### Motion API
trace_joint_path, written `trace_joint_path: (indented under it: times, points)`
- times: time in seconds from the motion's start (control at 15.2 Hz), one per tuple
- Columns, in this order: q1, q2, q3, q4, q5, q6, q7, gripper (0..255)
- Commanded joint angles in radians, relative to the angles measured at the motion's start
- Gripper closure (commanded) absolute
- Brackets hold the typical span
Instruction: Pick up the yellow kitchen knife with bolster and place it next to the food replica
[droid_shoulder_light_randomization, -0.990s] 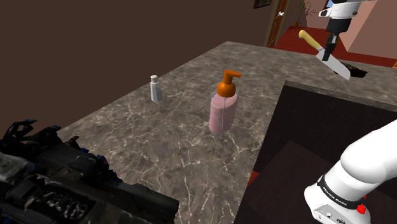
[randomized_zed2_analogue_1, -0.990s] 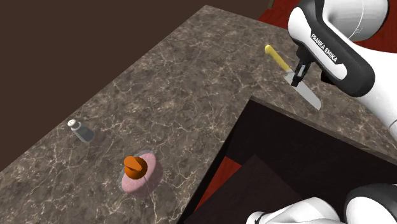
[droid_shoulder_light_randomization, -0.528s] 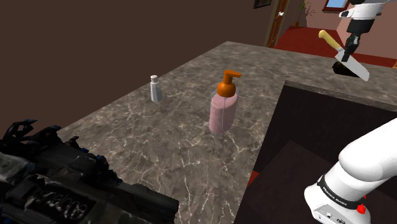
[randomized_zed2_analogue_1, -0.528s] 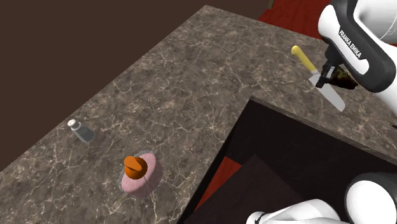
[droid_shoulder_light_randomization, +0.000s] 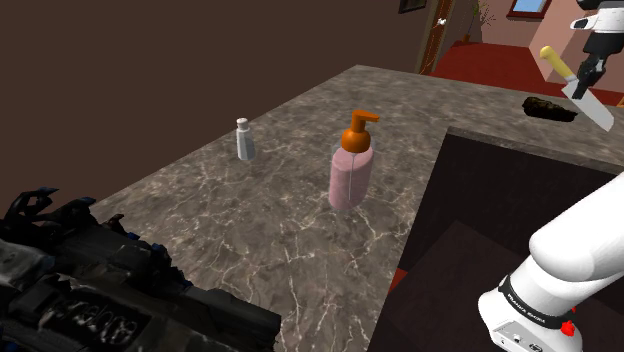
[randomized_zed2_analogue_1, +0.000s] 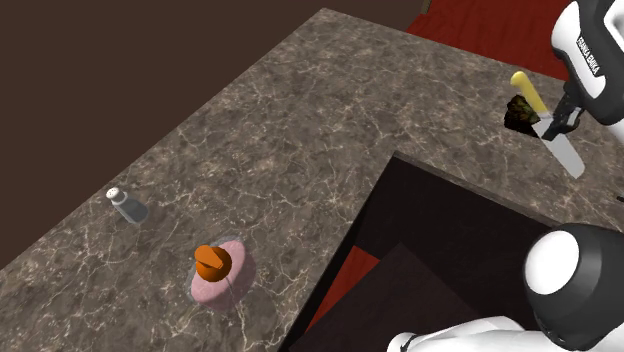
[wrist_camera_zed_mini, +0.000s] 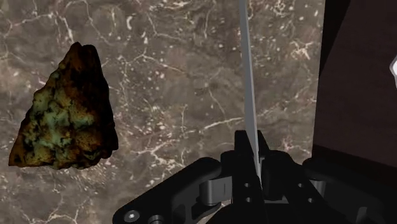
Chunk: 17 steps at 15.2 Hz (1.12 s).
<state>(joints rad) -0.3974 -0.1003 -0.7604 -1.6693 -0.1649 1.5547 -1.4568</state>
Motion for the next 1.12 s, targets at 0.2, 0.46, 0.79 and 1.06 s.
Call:
trace_joint_path:
  times: [0.2,0.46,0.79,1.06]
  points:
    - [-0.033,0.056,-0.051,0.025,0.033,0.026,-0.087,255]
    - [-0.032,0.042,-0.049,-0.04,0.023,0.081,-0.074,255]
    - [-0.032,0.032,-0.048,-0.115,0.015,0.148,-0.063,255]
    - [-0.033,0.03,-0.049,-0.17,0.012,0.201,-0.057,255]
